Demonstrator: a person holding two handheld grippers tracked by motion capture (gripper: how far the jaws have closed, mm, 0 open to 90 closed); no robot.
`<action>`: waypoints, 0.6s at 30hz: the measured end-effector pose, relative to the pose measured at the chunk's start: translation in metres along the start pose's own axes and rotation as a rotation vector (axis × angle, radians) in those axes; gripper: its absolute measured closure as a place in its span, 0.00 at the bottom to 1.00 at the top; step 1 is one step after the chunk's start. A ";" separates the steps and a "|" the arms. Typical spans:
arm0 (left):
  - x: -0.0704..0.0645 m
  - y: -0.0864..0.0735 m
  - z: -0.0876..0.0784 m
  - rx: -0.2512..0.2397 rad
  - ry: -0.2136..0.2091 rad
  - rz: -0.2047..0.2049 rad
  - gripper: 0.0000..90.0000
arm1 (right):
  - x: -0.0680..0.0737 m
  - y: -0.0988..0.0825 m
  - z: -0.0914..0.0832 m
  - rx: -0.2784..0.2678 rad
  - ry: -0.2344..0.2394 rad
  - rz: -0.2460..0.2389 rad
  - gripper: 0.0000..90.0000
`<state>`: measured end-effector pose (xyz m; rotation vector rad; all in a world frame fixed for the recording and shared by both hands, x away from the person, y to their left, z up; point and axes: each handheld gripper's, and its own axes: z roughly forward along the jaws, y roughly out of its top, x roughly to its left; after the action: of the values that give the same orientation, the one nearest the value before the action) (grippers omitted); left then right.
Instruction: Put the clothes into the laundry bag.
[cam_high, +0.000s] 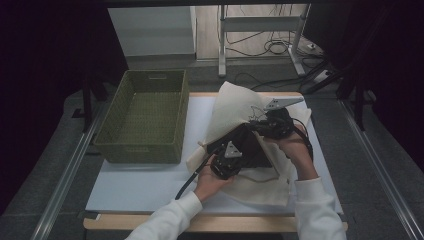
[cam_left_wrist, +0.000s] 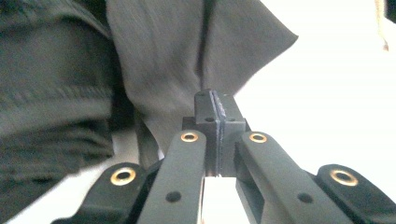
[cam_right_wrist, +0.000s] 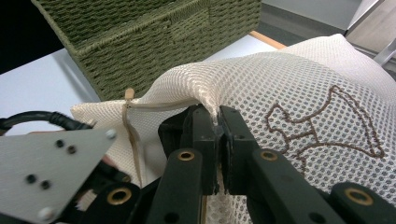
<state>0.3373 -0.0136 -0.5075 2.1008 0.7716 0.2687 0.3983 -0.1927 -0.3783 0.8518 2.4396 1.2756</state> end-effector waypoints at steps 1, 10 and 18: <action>0.000 -0.001 0.001 0.005 0.005 0.006 1.00 | 0.000 0.000 0.000 0.000 0.000 -0.002 0.95; 0.005 -0.003 0.026 0.039 0.023 -0.005 1.00 | 0.000 0.000 0.003 0.008 0.002 -0.006 0.95; 0.007 0.001 0.040 0.063 0.060 -0.005 1.00 | 0.001 0.000 0.001 0.005 -0.002 -0.005 0.95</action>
<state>0.3611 -0.0358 -0.5312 2.1584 0.8300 0.3099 0.3981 -0.1914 -0.3787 0.8469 2.4431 1.2665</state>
